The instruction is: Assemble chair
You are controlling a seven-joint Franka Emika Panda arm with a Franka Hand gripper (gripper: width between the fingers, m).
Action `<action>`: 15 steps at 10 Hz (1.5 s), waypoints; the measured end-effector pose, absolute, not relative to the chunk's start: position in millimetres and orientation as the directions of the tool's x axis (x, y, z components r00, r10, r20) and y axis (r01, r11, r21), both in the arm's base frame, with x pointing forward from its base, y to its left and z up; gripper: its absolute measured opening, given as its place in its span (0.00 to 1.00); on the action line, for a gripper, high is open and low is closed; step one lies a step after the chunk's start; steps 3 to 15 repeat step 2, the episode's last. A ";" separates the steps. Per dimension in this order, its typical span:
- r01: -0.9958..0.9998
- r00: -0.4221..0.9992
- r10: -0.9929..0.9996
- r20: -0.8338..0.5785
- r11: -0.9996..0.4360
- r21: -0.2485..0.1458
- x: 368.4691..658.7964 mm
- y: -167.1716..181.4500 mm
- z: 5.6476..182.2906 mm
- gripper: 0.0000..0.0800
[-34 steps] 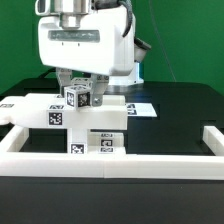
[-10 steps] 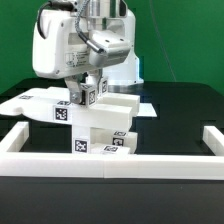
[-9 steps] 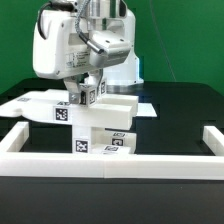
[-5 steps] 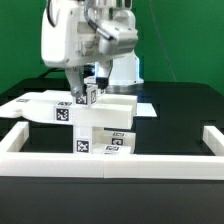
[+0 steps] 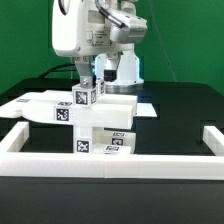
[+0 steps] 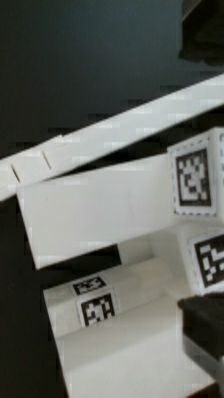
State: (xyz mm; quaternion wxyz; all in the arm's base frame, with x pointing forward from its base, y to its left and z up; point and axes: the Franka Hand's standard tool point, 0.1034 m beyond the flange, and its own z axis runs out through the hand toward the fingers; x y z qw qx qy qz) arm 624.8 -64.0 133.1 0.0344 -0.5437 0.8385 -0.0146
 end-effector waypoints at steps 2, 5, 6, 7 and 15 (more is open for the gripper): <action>-0.912 -0.405 -0.913 -0.039 0.407 -0.060 624.2 -64.0 131.1 0.81; -0.912 -0.405 -0.913 -0.039 0.407 -0.060 624.2 -64.0 131.1 0.81; -0.912 -0.405 -0.913 -0.039 0.407 -0.060 624.2 -64.0 131.1 0.81; -0.912 -0.405 -0.913 -0.039 0.407 -0.060 624.2 -64.0 131.1 0.81; -0.912 -0.405 -0.913 -0.039 0.407 -0.060 624.2 -64.0 131.1 0.81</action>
Offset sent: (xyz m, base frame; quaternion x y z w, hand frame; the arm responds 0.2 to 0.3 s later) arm 0.0000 0.0000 0.0000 0.0000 0.0000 0.0000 1.0000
